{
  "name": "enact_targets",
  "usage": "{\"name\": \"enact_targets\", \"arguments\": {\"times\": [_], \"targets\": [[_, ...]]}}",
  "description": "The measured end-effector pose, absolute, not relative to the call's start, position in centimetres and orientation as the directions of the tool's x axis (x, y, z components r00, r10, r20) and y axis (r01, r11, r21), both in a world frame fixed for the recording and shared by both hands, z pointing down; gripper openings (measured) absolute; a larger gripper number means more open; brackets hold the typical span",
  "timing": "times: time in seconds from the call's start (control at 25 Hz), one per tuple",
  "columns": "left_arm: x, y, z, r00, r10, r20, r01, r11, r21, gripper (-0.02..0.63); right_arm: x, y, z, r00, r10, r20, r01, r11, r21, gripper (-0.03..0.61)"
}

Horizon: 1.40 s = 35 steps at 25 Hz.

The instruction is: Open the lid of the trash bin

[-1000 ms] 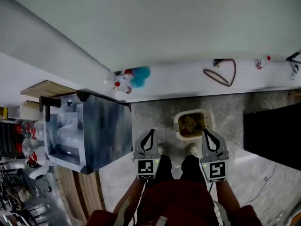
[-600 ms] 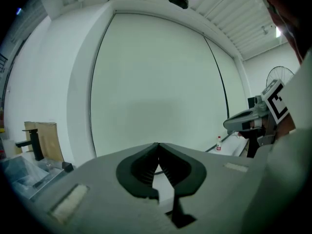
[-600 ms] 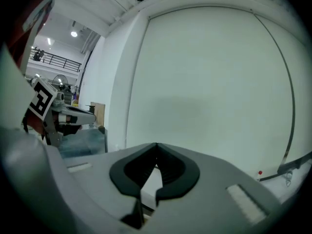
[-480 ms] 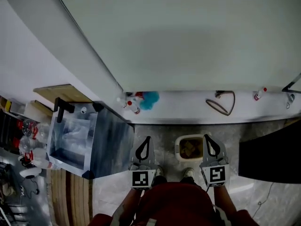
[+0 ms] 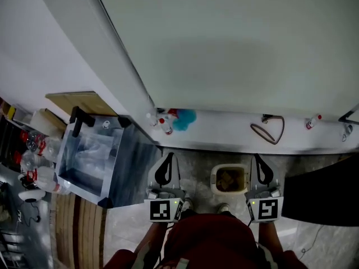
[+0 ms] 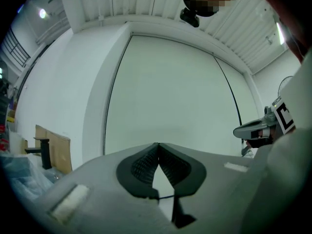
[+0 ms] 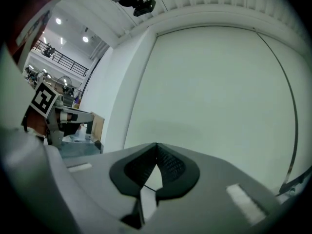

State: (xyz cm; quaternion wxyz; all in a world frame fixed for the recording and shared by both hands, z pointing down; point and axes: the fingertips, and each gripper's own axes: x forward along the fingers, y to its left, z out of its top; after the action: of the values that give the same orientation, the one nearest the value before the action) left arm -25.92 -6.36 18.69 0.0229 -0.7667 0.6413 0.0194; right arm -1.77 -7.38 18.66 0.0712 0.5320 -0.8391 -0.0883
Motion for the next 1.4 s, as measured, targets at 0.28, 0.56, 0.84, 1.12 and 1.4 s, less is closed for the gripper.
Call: {"name": "enact_targets", "arguments": {"times": [0.28,0.56,0.84,1.12,1.4], "targets": [[-25.9,-5.5,14.1,0.154,-0.973,-0.172,-0.983,-0.133,-0.128,0.002,-1.7,-7.0,13.7,-0.413,-0.908,-0.073,-0.900,0.394,0.186,0.000],[-24.5,-5.2,12.9,0.178,-0.964,-0.198,-0.976,-0.147,-0.163,0.002,-0.8,-6.8,12.5,-0.429,-0.894,-0.131,-0.890,0.393,0.230,0.000],[-24.3,-5.6,13.4,0.187,-0.965,-0.182,-0.975,-0.159,-0.157,0.002,-0.6,-6.8,13.2,-0.392,-0.916,-0.083,-0.908,0.371,0.195,-0.002],[-23.9,-5.7,13.9,0.196,-0.966,-0.170,-0.974,-0.172,-0.149,0.002,-0.5,-6.7,13.7,-0.404,-0.912,-0.071,-0.896,0.379,0.231,-0.002],[-23.8,-5.6,14.1,0.218,-0.964,-0.155,-0.967,-0.191,-0.169,0.002,-0.7,-6.9,13.9,-0.399,-0.916,-0.042,-0.896,0.380,0.230,-0.002]]}}
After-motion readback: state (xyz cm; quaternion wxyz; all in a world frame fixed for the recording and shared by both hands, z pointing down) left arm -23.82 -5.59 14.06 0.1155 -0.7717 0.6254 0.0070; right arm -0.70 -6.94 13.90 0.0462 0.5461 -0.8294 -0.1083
